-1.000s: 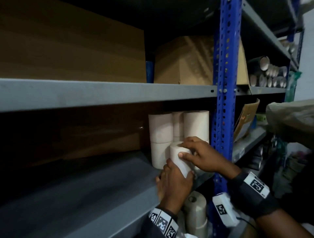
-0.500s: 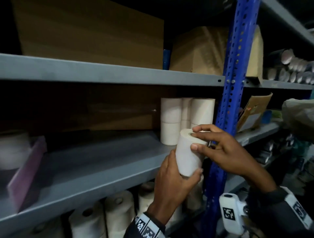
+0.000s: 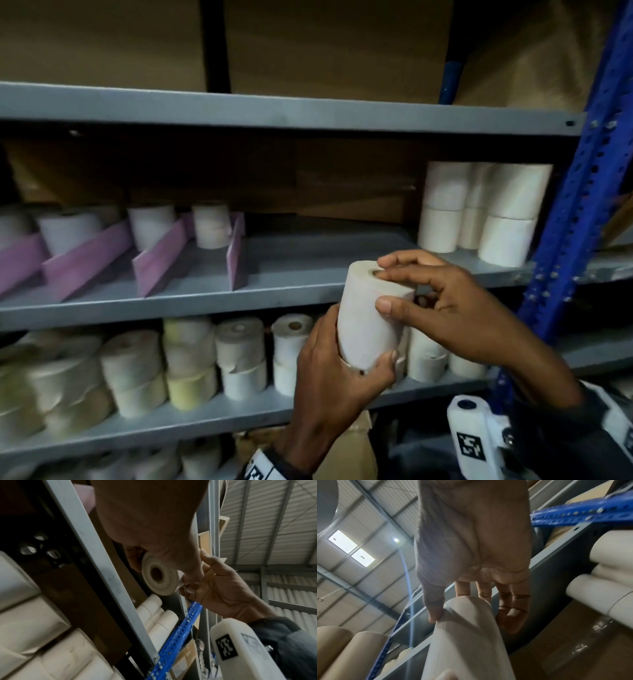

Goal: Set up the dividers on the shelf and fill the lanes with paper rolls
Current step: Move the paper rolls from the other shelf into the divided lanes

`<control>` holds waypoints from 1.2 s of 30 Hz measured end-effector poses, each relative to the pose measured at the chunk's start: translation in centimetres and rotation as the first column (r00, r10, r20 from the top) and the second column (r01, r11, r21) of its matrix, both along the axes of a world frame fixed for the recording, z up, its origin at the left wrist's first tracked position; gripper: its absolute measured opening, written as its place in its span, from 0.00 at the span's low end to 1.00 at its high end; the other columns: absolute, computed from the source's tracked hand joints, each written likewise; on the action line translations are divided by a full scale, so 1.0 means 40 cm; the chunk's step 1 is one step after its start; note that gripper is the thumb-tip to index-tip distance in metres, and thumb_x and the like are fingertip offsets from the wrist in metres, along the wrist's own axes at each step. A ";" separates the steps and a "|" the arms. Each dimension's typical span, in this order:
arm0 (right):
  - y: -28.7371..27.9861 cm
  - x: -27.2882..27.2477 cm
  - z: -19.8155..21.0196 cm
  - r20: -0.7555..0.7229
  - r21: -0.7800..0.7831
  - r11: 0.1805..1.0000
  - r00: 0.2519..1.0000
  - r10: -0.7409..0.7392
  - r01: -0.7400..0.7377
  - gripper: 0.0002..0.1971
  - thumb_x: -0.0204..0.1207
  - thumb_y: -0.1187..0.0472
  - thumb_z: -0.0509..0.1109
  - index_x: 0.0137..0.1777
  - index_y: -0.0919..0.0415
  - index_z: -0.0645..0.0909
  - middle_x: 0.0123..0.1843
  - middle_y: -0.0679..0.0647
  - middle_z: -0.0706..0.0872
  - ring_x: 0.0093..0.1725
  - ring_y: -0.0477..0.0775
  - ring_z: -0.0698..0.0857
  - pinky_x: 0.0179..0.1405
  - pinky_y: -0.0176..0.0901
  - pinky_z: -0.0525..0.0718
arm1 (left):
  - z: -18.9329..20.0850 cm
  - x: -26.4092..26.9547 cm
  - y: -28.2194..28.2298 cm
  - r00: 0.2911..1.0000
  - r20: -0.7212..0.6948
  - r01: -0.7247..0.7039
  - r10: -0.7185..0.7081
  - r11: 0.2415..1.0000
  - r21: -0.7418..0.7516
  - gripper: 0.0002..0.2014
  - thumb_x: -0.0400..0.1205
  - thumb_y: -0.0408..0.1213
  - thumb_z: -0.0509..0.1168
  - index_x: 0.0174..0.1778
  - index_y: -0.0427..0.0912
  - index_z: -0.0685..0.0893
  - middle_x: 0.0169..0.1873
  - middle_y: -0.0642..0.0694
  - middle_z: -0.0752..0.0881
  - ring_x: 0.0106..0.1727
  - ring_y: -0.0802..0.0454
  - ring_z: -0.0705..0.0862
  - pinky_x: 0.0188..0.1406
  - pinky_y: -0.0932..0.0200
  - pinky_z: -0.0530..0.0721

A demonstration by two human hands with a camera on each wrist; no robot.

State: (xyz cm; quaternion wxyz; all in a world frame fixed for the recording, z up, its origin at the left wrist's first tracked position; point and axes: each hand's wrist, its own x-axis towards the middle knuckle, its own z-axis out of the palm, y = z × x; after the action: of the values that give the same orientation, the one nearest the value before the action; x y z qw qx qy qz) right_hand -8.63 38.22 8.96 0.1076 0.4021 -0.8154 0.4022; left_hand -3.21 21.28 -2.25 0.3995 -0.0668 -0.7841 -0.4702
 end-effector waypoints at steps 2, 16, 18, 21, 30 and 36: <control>-0.045 0.022 -0.005 -0.002 0.023 0.999 0.999 0.034 -0.034 0.26 0.66 0.33 0.72 0.63 0.40 0.86 0.68 0.30 0.77 0.67 0.35 0.79 0.60 0.47 0.86 | -0.006 0.037 -0.038 0.998 -0.025 -0.049 0.049 0.999 0.021 0.32 0.68 0.55 0.79 0.67 0.68 0.76 0.57 0.65 0.86 0.56 0.60 0.87 0.47 0.52 0.88; -0.489 0.221 -0.023 -0.057 0.118 0.951 0.954 0.295 -0.287 0.30 0.67 0.31 0.69 0.67 0.43 0.84 0.70 0.27 0.74 0.69 0.31 0.76 0.60 0.35 0.82 | -0.042 0.339 -0.430 0.968 0.018 -0.252 0.251 0.964 0.090 0.35 0.67 0.53 0.80 0.72 0.54 0.81 0.58 0.56 0.89 0.56 0.54 0.89 0.49 0.47 0.89; -0.548 0.258 -0.028 -0.081 0.114 0.944 0.944 0.319 -0.310 0.29 0.69 0.33 0.69 0.67 0.45 0.84 0.70 0.28 0.74 0.70 0.34 0.75 0.64 0.40 0.82 | -0.045 0.378 -0.489 0.968 0.036 -0.250 0.248 0.964 0.084 0.35 0.68 0.52 0.80 0.73 0.52 0.80 0.59 0.55 0.89 0.57 0.53 0.89 0.51 0.45 0.88; -0.636 0.308 -0.034 -0.142 0.145 0.939 0.933 0.331 -0.311 0.30 0.70 0.32 0.67 0.68 0.47 0.84 0.70 0.27 0.73 0.72 0.37 0.73 0.66 0.46 0.82 | -0.056 0.436 -0.581 0.972 0.033 -0.235 0.233 0.970 0.062 0.36 0.71 0.50 0.80 0.76 0.50 0.78 0.63 0.55 0.88 0.61 0.54 0.88 0.55 0.46 0.88; -0.792 0.360 0.001 -0.219 0.191 0.949 0.932 0.289 -0.250 0.23 0.75 0.38 0.70 0.66 0.47 0.85 0.68 0.28 0.73 0.68 0.41 0.74 0.63 0.53 0.82 | -0.095 0.498 -0.679 0.907 -0.090 -0.419 0.411 0.901 -0.107 0.38 0.79 0.53 0.72 0.82 0.38 0.71 0.78 0.45 0.77 0.78 0.49 0.78 0.74 0.63 0.76; -0.879 0.301 0.042 -0.317 0.223 0.966 0.927 0.202 -0.135 0.23 0.76 0.40 0.70 0.67 0.49 0.85 0.70 0.36 0.76 0.69 0.48 0.76 0.66 0.60 0.77 | -0.119 0.464 -0.713 0.892 -0.155 -0.442 0.424 0.752 -0.489 0.41 0.79 0.55 0.71 0.83 0.35 0.70 0.85 0.37 0.65 0.84 0.39 0.68 0.74 0.45 0.79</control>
State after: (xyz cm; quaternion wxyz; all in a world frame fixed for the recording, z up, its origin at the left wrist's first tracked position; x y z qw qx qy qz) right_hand 3.43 3.08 10.64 0.1701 0.5425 -0.7829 0.2526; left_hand 15.33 -7.24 -7.00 0.4782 0.0049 -0.8673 -0.1379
